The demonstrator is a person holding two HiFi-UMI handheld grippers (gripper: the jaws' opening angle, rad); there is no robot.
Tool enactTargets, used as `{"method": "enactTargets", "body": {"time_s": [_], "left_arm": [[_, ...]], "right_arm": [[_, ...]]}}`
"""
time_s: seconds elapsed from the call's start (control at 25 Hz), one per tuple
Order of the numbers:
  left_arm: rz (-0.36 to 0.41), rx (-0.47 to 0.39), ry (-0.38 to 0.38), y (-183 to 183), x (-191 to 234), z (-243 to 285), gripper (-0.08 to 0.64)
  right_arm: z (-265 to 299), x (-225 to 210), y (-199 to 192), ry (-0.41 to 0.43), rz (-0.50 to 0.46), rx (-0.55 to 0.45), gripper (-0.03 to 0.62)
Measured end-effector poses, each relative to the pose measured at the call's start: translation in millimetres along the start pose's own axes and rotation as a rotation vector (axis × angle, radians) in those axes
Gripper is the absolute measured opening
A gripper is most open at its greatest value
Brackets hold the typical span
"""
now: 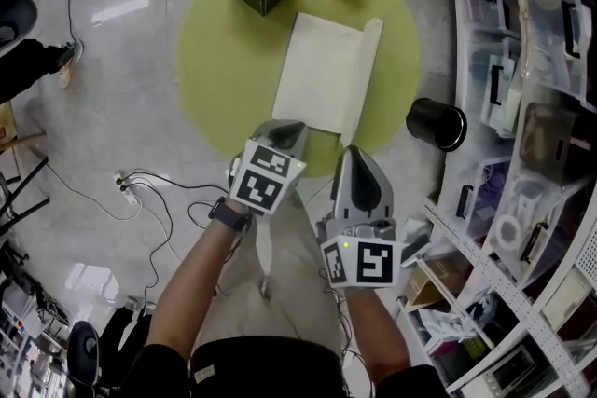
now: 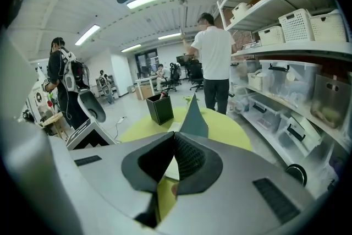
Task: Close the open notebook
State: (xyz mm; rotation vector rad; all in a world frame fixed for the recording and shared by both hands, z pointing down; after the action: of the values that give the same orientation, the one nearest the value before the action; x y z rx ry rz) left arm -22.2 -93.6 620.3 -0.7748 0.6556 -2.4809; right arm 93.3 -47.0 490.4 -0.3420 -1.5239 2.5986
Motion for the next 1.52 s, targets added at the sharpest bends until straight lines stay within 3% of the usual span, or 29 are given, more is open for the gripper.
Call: {"method": "enactTargets", "body": {"time_s": [0.2, 1.12, 1.52], "left_arm": [[-0.011, -0.02, -0.023, -1, 2, -2, 0.017], [-0.085, -0.052, 0.033, -10, 32, -27, 0.017], [-0.103, -0.043, 0.044, -12, 37, -30, 0.017]], "right_arm": [[5, 6, -2, 0.017, -0.007, 0.004, 0.005], [32, 38, -14, 0.074, -0.016, 0.04, 0.005], [50, 50, -27, 0.138, -0.074, 0.065, 0.005]]}}
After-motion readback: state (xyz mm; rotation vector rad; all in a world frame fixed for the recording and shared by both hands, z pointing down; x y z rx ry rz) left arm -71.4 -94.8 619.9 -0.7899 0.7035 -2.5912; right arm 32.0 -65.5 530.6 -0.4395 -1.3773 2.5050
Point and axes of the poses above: the fingertips, and each gripper's own axes: z forward along the fingers, x to its left, y out of its top, the point moved 8 cm from there along -z, backward along the fingers, and after that the axes turned 2 degrees about y, right-handed, at the moved point
